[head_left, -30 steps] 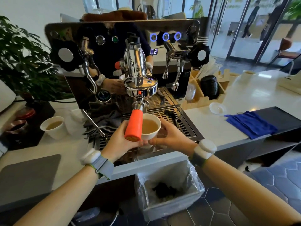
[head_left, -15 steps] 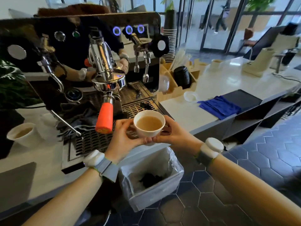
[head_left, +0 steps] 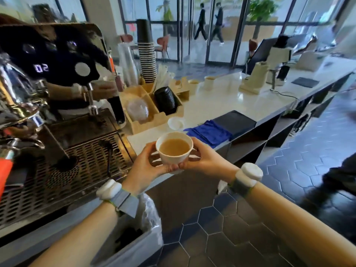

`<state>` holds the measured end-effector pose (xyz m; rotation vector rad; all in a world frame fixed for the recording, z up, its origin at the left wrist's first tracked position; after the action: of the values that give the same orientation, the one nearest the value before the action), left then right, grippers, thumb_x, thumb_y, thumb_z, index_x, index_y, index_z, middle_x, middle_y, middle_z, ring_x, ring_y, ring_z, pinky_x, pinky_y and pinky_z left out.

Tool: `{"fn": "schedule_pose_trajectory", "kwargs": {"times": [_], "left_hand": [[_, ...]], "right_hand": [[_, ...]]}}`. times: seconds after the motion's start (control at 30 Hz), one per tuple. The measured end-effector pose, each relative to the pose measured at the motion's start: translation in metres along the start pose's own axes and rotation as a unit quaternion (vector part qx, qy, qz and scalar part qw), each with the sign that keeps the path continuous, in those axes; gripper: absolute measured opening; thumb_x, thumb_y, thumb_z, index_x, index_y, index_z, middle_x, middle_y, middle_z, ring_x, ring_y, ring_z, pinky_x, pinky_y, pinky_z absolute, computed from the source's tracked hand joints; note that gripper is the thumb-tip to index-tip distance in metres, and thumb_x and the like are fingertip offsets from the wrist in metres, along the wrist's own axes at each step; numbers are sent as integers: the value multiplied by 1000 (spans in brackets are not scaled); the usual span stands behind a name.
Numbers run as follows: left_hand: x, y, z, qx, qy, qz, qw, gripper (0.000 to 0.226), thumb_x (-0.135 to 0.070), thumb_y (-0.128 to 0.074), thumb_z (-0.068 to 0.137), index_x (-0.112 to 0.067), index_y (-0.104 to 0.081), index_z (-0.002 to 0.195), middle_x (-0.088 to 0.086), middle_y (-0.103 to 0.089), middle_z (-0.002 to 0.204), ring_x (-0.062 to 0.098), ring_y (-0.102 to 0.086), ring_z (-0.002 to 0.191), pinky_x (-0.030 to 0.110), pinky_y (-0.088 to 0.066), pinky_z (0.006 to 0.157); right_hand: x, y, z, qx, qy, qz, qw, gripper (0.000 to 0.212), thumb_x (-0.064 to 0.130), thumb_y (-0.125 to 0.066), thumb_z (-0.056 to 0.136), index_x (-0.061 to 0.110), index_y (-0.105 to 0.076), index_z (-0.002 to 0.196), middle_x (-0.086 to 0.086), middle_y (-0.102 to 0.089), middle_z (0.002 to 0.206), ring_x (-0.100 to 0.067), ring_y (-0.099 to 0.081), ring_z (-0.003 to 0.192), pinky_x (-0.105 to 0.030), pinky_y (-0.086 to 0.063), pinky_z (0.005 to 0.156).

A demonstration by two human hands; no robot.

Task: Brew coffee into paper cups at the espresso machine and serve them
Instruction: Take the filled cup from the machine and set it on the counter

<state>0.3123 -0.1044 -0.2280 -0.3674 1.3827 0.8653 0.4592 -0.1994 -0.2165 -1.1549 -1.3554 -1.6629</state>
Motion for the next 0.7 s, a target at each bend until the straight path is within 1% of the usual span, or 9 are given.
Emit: {"fn": "schedule_pose_trajectory", "kwargs": {"times": [0.03,0.1,0.23,0.3,0.43,0.5,0.53,0.6,0.7], "left_hand": [[0,-15,9,6,-2,-8,1000,74,-29,-86,54,-26,-50,119,-10,-63,117,3,-63,103,20,-54,82],[0,-43,28,14,-6,-12,1000,70,-28,-85,57,-28,-51,117,-11,-63,117,3,-63,104,19,-54,82],[-2,-86,58,31,-9,-10,999,65,-33,-82,60,-35,-50,116,-16,-62,118,-2,-61,105,14,-52,80],[-6,-104,74,43,-13,-20,999,64,-32,-82,60,-35,-50,115,-16,-62,117,-4,-61,104,12,-51,77],[-8,-136,109,58,-20,-20,998,63,-36,-80,58,-36,-50,113,-21,-62,112,-8,-61,100,8,-49,73],[-3,-152,130,67,-23,-17,997,62,-34,-80,59,-35,-50,113,-24,-63,108,-11,-60,99,6,-47,71],[1,-161,143,72,-22,-19,997,63,-32,-81,59,-34,-50,114,-23,-63,109,-11,-60,100,6,-47,72],[7,-170,161,78,-13,-19,997,67,-31,-82,59,-29,-50,118,-13,-63,116,-6,-60,104,12,-50,77],[18,-189,205,92,-8,-24,995,73,-31,-84,56,-21,-50,121,-3,-63,120,9,-61,110,28,-53,89]], "right_hand": [[-7,15,-2,-3,2,-4,1000,66,19,-77,76,25,-41,131,4,-53,130,-15,-54,120,-32,-51,96],[-18,44,-5,-12,1,-5,1000,66,20,-78,76,29,-41,129,6,-54,127,-15,-54,119,-31,-51,95],[-39,89,-6,-36,-8,3,999,68,17,-78,76,24,-41,133,1,-54,127,-18,-56,117,-39,-51,96],[-48,109,-4,-43,-12,2,999,68,16,-77,76,22,-41,134,0,-54,128,-19,-55,117,-41,-51,97],[-64,146,2,-59,-20,5,998,65,16,-76,77,25,-40,131,4,-54,124,-19,-56,116,-35,-54,92],[-78,167,10,-70,-28,6,997,67,16,-76,78,26,-39,132,1,-51,128,-20,-54,118,-35,-53,93],[-85,178,15,-75,-33,8,997,69,15,-76,78,24,-38,135,-1,-49,131,-20,-53,120,-37,-52,95],[-94,192,21,-83,-38,6,996,73,14,-75,78,22,-36,139,-3,-46,135,-22,-50,123,-40,-50,97],[-115,224,46,-87,-48,21,995,73,12,-75,78,22,-36,139,-3,-46,137,-22,-49,125,-43,-49,98]]}}
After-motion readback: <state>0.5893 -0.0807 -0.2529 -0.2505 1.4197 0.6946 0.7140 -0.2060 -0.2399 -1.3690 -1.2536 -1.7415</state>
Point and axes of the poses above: each hand's wrist, its own z-axis towards the middle knuckle, its own y-axis out of the back of the hand, x = y × z, the point moved 5 cm from there along z, towards the middle knuckle
